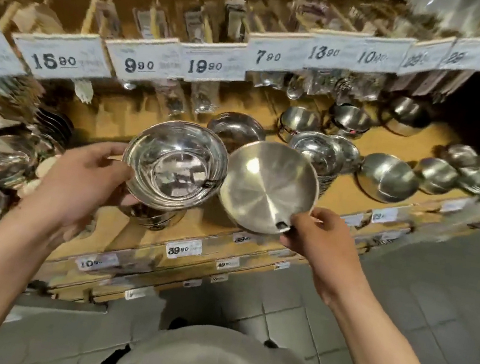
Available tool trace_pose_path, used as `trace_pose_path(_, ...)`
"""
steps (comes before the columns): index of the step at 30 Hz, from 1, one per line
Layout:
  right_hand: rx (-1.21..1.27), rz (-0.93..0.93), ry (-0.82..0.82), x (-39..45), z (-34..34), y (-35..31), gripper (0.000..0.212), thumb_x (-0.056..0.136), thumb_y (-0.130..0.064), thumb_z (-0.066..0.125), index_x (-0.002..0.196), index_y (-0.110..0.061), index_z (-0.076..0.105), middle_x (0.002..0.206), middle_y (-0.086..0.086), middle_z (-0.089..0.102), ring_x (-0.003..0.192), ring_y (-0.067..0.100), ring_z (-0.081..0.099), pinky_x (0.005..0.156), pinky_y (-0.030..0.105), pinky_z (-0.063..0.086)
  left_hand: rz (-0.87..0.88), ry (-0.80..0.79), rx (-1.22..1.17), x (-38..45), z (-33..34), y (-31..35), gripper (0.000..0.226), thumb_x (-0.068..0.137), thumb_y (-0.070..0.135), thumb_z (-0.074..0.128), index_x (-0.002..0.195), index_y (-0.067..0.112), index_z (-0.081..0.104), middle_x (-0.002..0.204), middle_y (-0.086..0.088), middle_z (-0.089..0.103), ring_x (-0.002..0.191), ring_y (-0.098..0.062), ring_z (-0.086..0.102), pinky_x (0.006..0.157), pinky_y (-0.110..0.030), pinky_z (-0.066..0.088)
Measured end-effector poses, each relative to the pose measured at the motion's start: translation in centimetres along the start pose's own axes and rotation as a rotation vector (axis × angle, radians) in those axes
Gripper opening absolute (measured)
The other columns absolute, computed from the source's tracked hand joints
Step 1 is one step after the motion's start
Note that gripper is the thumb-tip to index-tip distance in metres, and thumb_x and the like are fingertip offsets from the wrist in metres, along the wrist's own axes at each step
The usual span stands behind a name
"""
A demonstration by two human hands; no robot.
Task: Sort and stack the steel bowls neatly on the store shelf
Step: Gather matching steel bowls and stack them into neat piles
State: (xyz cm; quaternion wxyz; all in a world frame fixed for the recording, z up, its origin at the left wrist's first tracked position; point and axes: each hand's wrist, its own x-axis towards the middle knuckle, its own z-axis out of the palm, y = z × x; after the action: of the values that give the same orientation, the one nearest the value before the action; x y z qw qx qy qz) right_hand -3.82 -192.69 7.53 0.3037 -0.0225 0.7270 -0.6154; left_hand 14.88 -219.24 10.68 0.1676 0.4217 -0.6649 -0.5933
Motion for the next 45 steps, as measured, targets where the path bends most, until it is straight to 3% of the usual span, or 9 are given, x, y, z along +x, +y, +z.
trace_pose_path(5, 0.018, -0.005, 0.013, -0.2, -7.4, 1.1, 0.049, 0.065, -0.035, 0.066, 0.111, -0.017, 0.066, 0.082, 0.008, 0.078, 0.073, 0.023, 0.077, 0.083, 0.04, 0.06, 0.014, -0.018, -0.009, -2.3, 6.3, 1.9, 0.023, 0.087, 0.025, 0.074, 0.106, 0.038, 0.078, 0.098, -0.006, 0.08, 0.076, -0.023, 0.078, 0.068, -0.038, 0.063)
trace_pose_path(8, 0.083, 0.033, 0.05, 0.2, -12.2, 2.0, 0.042, 0.067, -0.032, 0.067, 0.106, -0.015, 0.067, 0.082, 0.006, 0.077, 0.075, 0.022, 0.078, 0.081, 0.036, 0.06, -0.006, -0.062, 0.001, -2.9, 11.1, 1.6, 0.024, 0.087, 0.022, 0.072, 0.106, 0.033, 0.078, 0.097, -0.009, 0.08, 0.08, -0.022, 0.076, 0.081, -0.052, 0.061)
trace_pose_path(12, 0.127, 0.072, 0.103, 1.4, -18.1, 3.0, 0.032, 0.081, -0.019, 0.064, 0.11, -0.007, 0.064, 0.081, 0.003, 0.078, 0.076, 0.023, 0.078, 0.087, 0.04, 0.061, -0.05, -0.1, -0.035, -3.7, 16.9, 1.3, 0.026, 0.096, 0.003, 0.063, 0.102, 0.023, 0.079, 0.092, -0.009, 0.079, 0.068, -0.012, 0.073, 0.054, -0.022, 0.058)
trace_pose_path(21, 0.193, 0.127, 0.152, 4.3, -25.2, 2.1, 0.025, 0.092, -0.006, 0.061, 0.116, -0.009, 0.056, 0.101, 0.016, 0.077, 0.079, 0.028, 0.078, 0.079, 0.037, 0.064, -0.071, -0.166, -0.04, -5.1, 25.2, 3.7, 0.031, 0.097, -0.007, 0.055, 0.113, 0.011, 0.074, 0.099, -0.029, 0.073, 0.077, -0.031, 0.064, 0.054, -0.024, 0.059)
trace_pose_path(29, 0.217, 0.195, 0.148, 9.2, -28.1, 0.9, 0.023, 0.092, -0.005, 0.061, 0.114, 0.002, 0.06, 0.105, 0.013, 0.076, 0.082, 0.026, 0.078, 0.074, 0.032, 0.064, -0.11, -0.129, -0.057, -1.0, 30.0, 4.1, 0.028, 0.097, -0.001, 0.061, 0.115, 0.016, 0.074, 0.095, -0.017, 0.077, 0.066, -0.014, 0.073, 0.053, -0.021, 0.057)
trace_pose_path(33, 0.239, 0.221, 0.152, 13.5, -29.6, 0.2, 0.023, 0.094, -0.004, 0.057, 0.115, 0.008, 0.058, 0.096, 0.014, 0.079, 0.083, 0.029, 0.078, 0.073, 0.031, 0.063, -0.111, -0.167, -0.025, 2.5, 32.3, 4.2, 0.038, 0.096, 0.003, 0.063, 0.129, 0.021, 0.068, 0.097, -0.014, 0.078, 0.075, -0.019, 0.075, 0.07, -0.037, 0.065)
trace_pose_path(36, 0.224, 0.253, 0.179, 17.3, -30.4, -0.7, 0.025, 0.093, -0.001, 0.055, 0.114, 0.011, 0.058, 0.099, 0.017, 0.077, 0.081, 0.029, 0.078, 0.079, 0.037, 0.062, -0.081, -0.194, -0.006, 5.1, 34.6, 5.6, 0.037, 0.093, 0.002, 0.064, 0.108, 0.034, 0.077, 0.093, -0.016, 0.078, 0.075, -0.021, 0.075, 0.078, -0.043, 0.064)
trace_pose_path(40, 0.236, 0.264, 0.211, 21.8, -30.9, -2.2, 0.014, 0.094, 0.001, 0.055, 0.105, 0.009, 0.057, 0.103, 0.023, 0.071, 0.07, 0.023, 0.077, 0.064, 0.029, 0.064, -0.096, -0.195, -0.046, 8.1, 37.2, 7.5, 0.041, 0.092, 0.0, 0.065, 0.098, 0.039, 0.079, 0.091, -0.008, 0.08, 0.082, -0.022, 0.078, 0.069, -0.034, 0.064)
trace_pose_path(45, 0.221, 0.285, 0.182, 26.3, -30.8, -2.3, 0.02, 0.092, 0.006, 0.055, 0.112, 0.007, 0.056, 0.113, 0.024, 0.067, 0.074, 0.027, 0.076, 0.053, 0.023, 0.06, -0.079, -0.12, 0.03, 9.6, 39.2, 8.8, 0.034, 0.092, 0.007, 0.067, 0.104, 0.038, 0.078, 0.094, -0.006, 0.079, 0.093, -0.033, 0.076, 0.091, -0.056, 0.059)
